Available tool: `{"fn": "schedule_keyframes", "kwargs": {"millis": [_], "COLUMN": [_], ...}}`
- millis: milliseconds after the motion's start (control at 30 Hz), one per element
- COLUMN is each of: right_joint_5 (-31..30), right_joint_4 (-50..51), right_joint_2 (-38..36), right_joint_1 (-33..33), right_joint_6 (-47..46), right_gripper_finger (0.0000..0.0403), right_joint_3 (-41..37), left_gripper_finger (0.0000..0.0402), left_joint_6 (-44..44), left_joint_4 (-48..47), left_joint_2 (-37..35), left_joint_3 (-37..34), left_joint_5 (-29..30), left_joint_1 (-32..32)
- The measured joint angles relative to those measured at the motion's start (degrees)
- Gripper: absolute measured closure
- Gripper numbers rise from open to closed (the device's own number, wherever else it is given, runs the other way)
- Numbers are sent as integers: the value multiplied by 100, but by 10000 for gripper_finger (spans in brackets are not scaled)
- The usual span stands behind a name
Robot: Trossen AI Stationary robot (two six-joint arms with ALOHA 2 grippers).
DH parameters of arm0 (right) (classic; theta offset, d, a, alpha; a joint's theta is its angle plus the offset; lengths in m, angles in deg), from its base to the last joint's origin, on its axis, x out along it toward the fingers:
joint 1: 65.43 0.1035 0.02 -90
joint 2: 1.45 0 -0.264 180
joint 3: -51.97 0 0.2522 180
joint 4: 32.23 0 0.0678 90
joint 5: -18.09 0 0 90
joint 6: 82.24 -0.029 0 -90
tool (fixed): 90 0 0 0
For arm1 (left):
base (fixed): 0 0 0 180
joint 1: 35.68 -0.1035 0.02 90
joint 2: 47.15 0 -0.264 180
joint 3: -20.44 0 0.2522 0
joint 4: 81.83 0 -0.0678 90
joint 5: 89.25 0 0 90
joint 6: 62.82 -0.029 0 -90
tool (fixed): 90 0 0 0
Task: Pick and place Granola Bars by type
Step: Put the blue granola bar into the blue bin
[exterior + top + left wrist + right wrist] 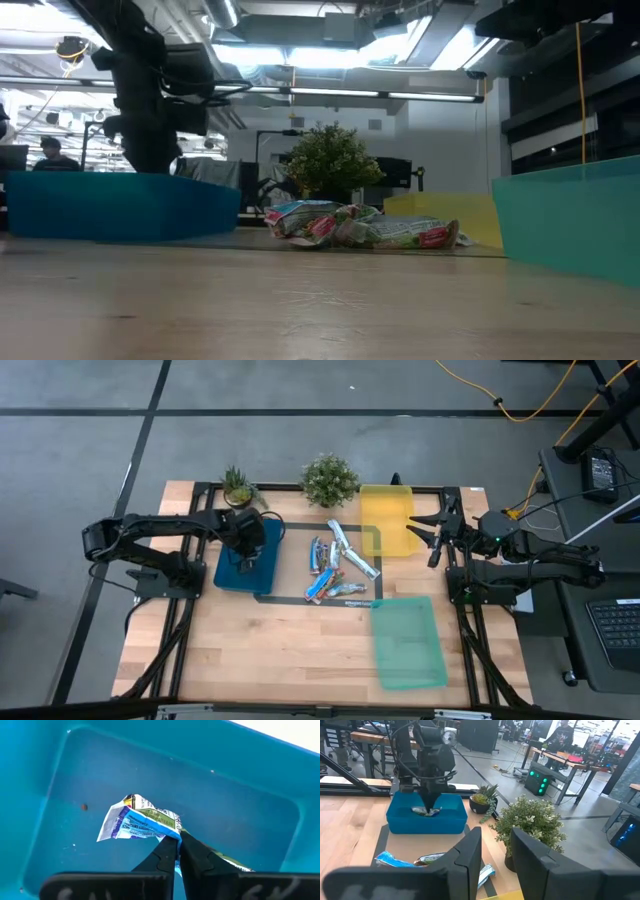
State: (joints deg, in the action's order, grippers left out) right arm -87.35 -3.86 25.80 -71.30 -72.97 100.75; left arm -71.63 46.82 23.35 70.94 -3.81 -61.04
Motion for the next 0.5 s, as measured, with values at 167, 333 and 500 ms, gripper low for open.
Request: {"fn": "schedule_keyframes", "kwargs": {"millis": [167, 333, 500], "right_joint_5": [-2, -4, -5], "right_joint_4": [0, 0, -1], "right_joint_2": [-1, 1, 1], "right_joint_1": [-2, 0, -1], "right_joint_6": [2, 2, 2], "right_gripper_finger": [295, 295, 295], "right_joint_3": [0, 0, 0], "left_gripper_finger": [388, 386, 364], "left_joint_6": [76, 117, 402], "left_joint_4": [93, 117, 184], "left_joint_2": [0, 0, 0], "left_joint_3": [-71, -91, -88], "left_joint_5": [45, 57, 555], "left_joint_1": [0, 0, 2]}}
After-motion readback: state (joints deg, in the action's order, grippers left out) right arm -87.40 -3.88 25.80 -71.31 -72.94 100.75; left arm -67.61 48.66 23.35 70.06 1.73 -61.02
